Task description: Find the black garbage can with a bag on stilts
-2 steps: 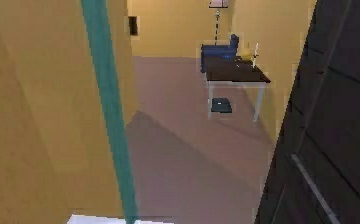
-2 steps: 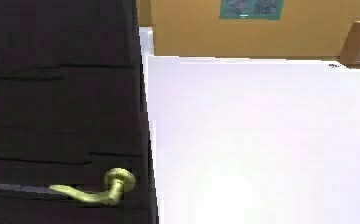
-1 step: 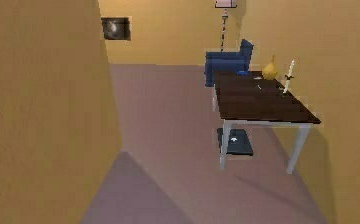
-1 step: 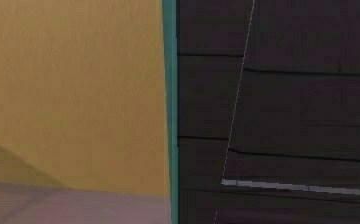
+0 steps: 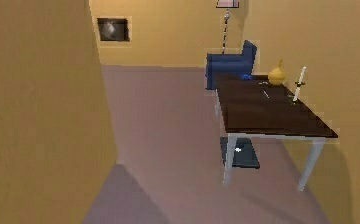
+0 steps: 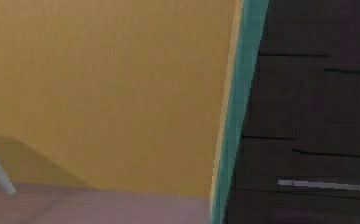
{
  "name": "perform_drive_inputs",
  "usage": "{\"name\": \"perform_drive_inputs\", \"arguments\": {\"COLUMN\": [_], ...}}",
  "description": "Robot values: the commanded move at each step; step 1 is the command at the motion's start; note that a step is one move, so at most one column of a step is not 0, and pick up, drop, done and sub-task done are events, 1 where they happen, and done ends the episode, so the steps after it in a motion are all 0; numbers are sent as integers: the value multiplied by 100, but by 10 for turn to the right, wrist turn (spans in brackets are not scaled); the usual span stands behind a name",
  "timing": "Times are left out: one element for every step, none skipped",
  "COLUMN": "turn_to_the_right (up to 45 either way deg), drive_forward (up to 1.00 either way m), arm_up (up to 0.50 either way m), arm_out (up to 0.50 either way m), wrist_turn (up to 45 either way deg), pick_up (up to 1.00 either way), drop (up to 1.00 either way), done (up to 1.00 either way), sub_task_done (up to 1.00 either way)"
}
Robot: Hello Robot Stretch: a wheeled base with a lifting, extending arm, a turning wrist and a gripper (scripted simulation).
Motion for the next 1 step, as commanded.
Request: {"name": "perform_drive_inputs", "arguments": {"turn_to_the_right": [-60], "drive_forward": [0], "arm_up": [0], "arm_out": [0], "wrist_turn": [0], "pick_up": [0], "drop": [0], "done": [0], "sub_task_done": [0]}}
